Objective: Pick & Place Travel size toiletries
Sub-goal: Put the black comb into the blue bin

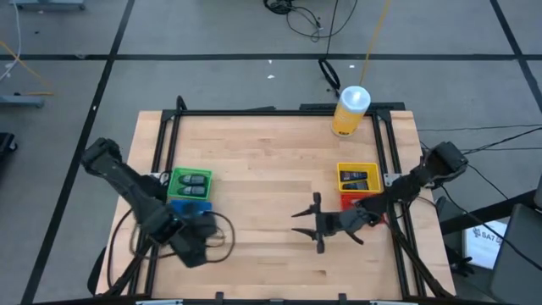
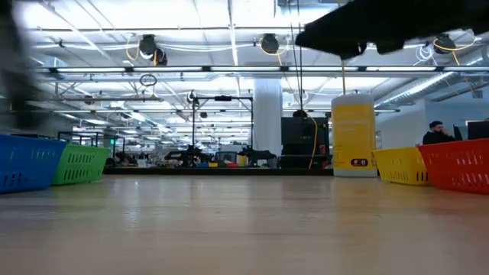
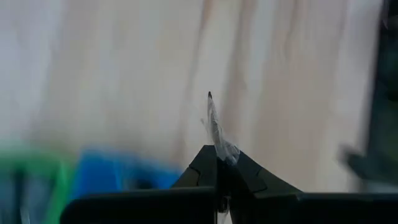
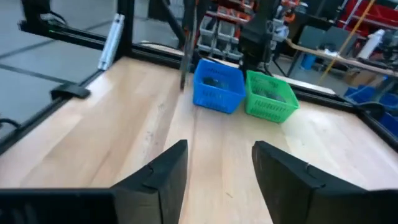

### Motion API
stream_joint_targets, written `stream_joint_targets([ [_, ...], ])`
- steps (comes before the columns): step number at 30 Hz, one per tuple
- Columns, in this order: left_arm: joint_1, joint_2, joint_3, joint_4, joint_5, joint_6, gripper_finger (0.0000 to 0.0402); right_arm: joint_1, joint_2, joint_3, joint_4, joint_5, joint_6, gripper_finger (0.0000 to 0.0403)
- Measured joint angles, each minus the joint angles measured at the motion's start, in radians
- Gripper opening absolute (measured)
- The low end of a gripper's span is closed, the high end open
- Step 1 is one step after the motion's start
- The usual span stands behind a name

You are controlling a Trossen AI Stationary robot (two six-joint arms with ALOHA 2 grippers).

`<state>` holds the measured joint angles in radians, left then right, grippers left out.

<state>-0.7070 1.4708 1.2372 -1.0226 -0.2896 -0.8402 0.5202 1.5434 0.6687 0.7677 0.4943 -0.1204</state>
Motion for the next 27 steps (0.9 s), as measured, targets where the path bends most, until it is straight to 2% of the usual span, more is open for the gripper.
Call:
stream_joint_targets([
  [3,-0.059,0.001,0.110,-0.257,0.148,-0.246,0.0009,0.006,0.011,-0.048,0.071,0.000,0.004,0.0175],
  [6,-0.131,0.001,0.188,-0.456,0.182,-0.431,0.0008,0.006,0.010,-0.082,0.136,0.000,0.011,0.0172],
  [8,-0.187,-0.001,0.210,-0.537,0.146,-0.523,0.0003,0.005,0.010,-0.097,0.152,0.000,0.012,0.0168],
  [10,-0.250,-0.015,0.198,-0.548,0.087,-0.597,0.0005,0.006,0.011,-0.099,0.167,-0.001,0.008,0.0167],
  [13,-0.342,-0.053,0.141,-0.539,-0.096,-0.691,0.0010,0.006,0.010,-0.099,0.179,-0.024,0.007,0.0165],
  [14,-0.368,-0.064,0.114,-0.543,-0.122,-0.737,0.0009,0.006,0.011,-0.099,0.179,-0.028,0.007,0.0165],
  [21,-0.513,-0.130,-0.141,-0.523,-0.155,-1.050,0.0013,0.006,0.011,-0.100,0.201,-0.028,0.005,0.0165],
  [27,-0.604,-0.167,-0.302,-0.442,-0.359,-1.243,0.0010,0.005,0.011,-0.100,0.201,-0.028,0.005,0.0165],
])
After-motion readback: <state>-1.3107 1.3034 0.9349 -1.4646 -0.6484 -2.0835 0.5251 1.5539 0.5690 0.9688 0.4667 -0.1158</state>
